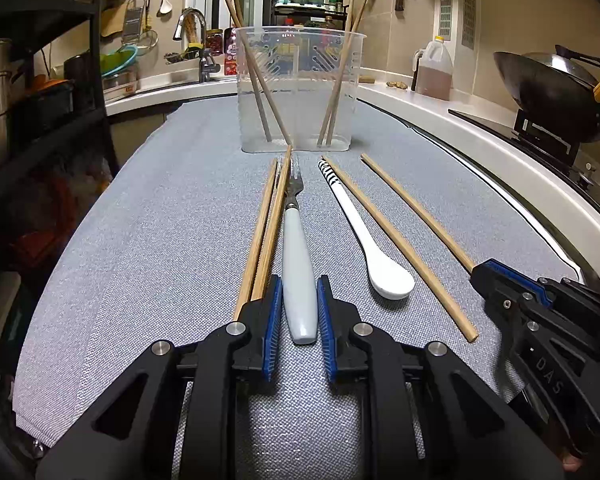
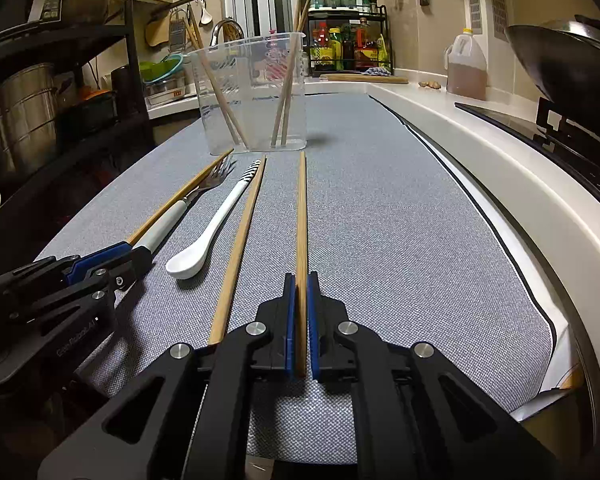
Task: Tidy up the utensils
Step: 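Position the left tool around the white-handled fork while the right tool holds its chopstick, then close the left tool on the white fork handle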
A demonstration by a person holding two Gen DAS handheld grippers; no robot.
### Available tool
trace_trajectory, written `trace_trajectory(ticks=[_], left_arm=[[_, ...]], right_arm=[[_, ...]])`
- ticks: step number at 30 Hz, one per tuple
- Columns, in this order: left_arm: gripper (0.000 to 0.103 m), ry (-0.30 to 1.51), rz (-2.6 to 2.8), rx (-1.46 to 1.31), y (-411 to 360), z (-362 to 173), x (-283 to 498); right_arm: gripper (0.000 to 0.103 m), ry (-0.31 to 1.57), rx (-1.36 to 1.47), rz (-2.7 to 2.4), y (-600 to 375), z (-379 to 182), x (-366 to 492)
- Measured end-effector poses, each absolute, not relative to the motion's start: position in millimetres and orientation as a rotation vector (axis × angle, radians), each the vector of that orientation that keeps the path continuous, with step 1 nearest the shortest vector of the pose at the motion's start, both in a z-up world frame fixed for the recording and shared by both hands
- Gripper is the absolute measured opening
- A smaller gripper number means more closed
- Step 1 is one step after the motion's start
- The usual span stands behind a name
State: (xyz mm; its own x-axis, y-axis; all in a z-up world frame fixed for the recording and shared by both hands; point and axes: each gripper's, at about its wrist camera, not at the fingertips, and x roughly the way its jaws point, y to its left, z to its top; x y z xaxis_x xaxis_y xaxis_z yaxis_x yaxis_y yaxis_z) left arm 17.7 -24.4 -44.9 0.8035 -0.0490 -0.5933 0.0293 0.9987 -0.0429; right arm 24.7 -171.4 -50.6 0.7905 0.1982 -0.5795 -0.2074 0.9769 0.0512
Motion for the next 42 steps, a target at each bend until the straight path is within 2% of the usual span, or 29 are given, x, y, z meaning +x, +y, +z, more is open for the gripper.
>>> trace_trajectory(ticks=[26, 42], left_arm=[[0.018, 0.630, -0.041, -0.025, -25, -43, 19], [0.018, 0.491, -0.063, 0.031, -30, -4, -3]], right_arm=[[0.006, 0.619, -0.025, 0.217, -169, -48, 23], [0.005, 0.513, -0.044, 0.236, -168, 7, 11]])
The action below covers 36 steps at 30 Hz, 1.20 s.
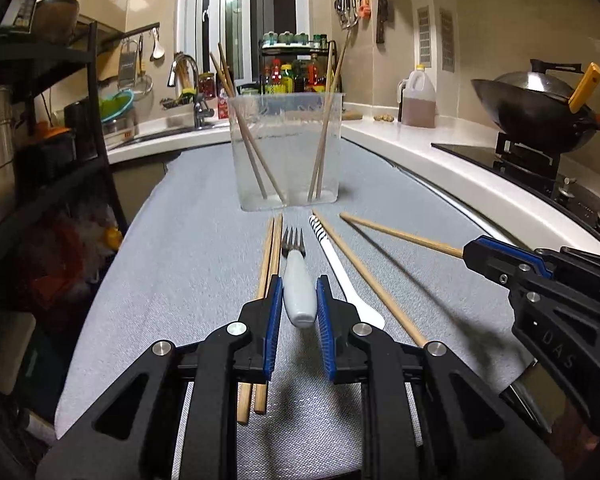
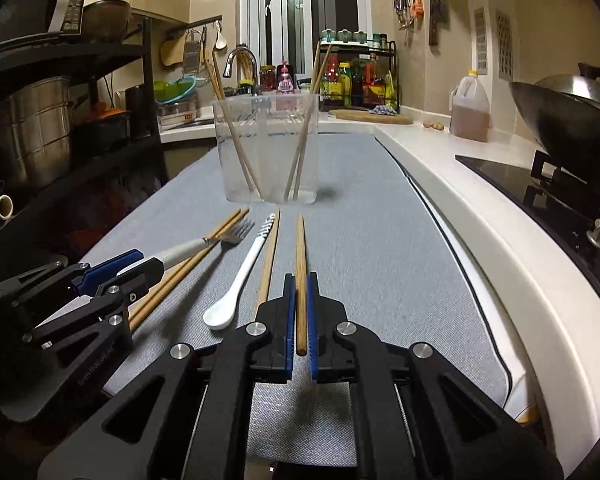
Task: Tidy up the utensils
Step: 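Close the left tool on the white fork handle, then lift the fork with the left tool while the right tool lifts its chopstick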
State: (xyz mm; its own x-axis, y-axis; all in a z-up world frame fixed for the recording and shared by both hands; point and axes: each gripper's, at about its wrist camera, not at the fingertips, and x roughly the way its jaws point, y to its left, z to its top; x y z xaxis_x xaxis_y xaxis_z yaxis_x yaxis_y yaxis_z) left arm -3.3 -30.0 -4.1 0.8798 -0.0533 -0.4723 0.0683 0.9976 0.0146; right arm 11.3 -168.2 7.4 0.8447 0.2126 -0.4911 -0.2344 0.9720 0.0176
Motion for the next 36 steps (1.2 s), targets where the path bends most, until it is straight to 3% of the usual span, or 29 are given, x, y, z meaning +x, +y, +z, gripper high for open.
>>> trace_trajectory(ticks=[16, 36], left_arm=[[0.017, 0.392, -0.117, -0.018, -11, 63, 9], [0.017, 0.511, -0.168, -0.097, 12, 139, 69]], right_arm=[[0.006, 0.432, -0.016, 0.259, -172, 90, 27], [0.006, 0.477, -0.018, 0.293, -146, 168, 90]])
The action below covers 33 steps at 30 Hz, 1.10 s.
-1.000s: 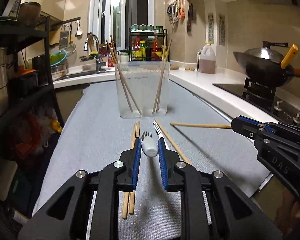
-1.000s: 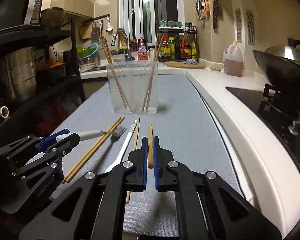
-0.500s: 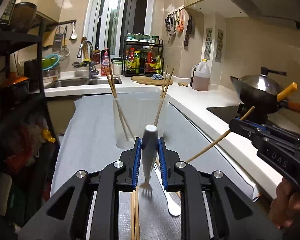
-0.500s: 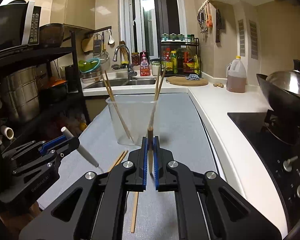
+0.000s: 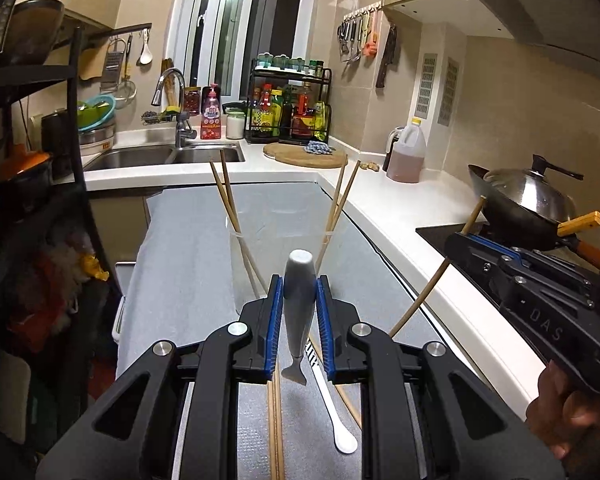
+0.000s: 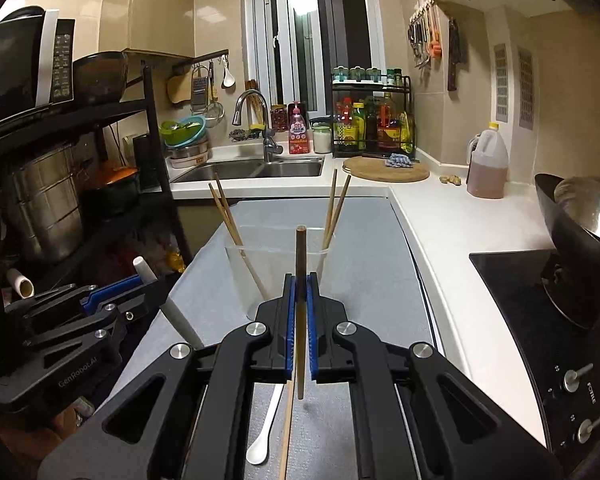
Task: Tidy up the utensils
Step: 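Lift the fork with the left tool while the right tool lifts its chopstick, then lower the fork into the container with the left tool while the right tool releases its chopstick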
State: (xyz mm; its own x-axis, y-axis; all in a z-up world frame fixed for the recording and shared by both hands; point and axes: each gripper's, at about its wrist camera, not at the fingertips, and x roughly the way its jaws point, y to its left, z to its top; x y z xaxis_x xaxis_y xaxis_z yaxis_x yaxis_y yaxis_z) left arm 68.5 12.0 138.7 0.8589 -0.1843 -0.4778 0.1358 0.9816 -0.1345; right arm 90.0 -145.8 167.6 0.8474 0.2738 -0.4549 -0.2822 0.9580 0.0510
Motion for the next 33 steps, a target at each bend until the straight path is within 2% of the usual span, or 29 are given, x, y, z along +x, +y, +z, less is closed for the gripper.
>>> trace_trajectory(ticks=[5, 12, 19, 26, 33], left_arm=[[0.017, 0.514, -0.160, -0.096, 20, 160, 88], [0.017, 0.460, -0.161, -0.095, 38, 218, 126], [0.017, 0.377, -0.165, -0.109, 40, 252, 164], [0.017, 0.427, -0.157, -0.093, 32, 227, 208], [0.017, 0.530, -0.174, -0.058, 22, 178, 237]], right_arm=[[0.006, 0.475, -0.007, 0.318, -145, 200, 108], [0.006, 0.400, 0.031, 0.358, -141, 249, 143], [0.006, 0.324, 0.041, 0.361, -136, 272, 165], [0.006, 0.327, 0.040, 0.373, -127, 255, 199], [0.005, 0.398, 0.031, 0.374, -120, 206, 232]])
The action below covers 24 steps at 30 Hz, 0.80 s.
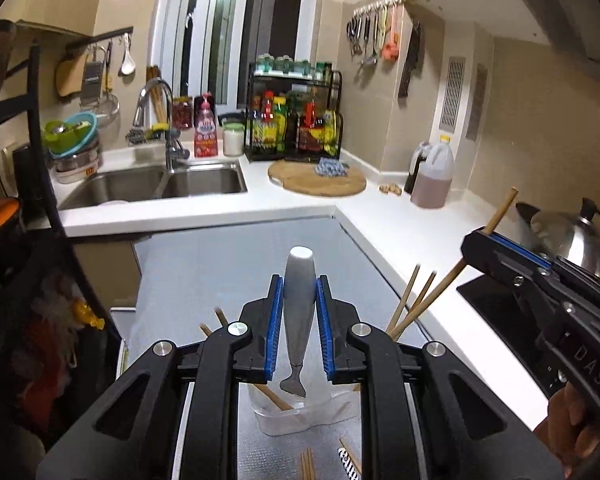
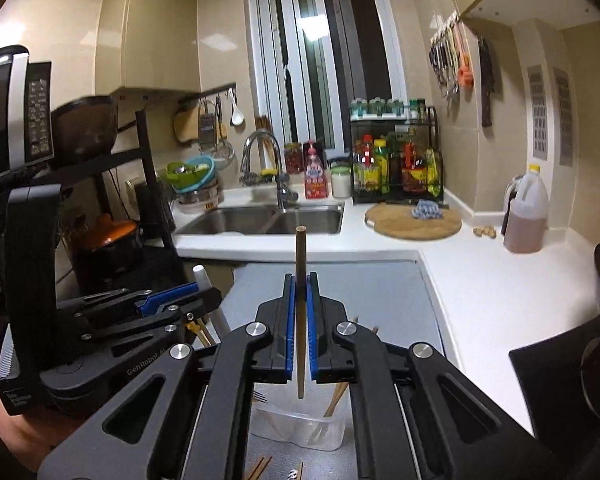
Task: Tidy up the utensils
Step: 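Lower the fork into the container with the left tool while the right tool releases its chopstick, then move both open tools back down toward the remaining chopsticks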
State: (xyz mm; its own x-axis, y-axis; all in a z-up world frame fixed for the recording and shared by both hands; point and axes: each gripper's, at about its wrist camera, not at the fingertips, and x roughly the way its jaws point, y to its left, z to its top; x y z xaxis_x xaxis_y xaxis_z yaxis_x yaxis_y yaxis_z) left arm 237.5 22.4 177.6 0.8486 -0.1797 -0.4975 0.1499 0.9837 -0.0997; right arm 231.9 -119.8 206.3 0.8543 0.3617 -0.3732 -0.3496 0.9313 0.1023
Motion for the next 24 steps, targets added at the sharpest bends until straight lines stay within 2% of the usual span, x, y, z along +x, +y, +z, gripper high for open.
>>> trace_trajectory(ticks=[5, 8, 10, 12, 13, 24], left_arm=[[0.017, 0.586, -0.179, -0.043, 20, 151, 248], [0.017, 0.626, -0.185, -0.051, 22, 139, 250], [0.019, 0.627, -0.181, -0.053, 24, 138, 248], [0.026, 0.613, -0.169, -0.061, 27, 142, 242], [0.029, 0.605, -0.165, -0.067, 29, 145, 239], [0.030, 0.519, -0.126, -0.078, 30, 171, 173]], right_arm=[[0.006, 0.477, 0.014, 0.368, -116, 169, 248], [0.010, 0.522, 0.010, 0.364, -115, 156, 252], [0.016, 0.533, 0.007, 0.361, -116, 154, 250], [0.035, 0.527, 0.004, 0.349, -118, 156, 245], [0.038, 0.523, -0.001, 0.342, -120, 157, 242], [0.038, 0.431, 0.004, 0.290, -143, 177, 175]])
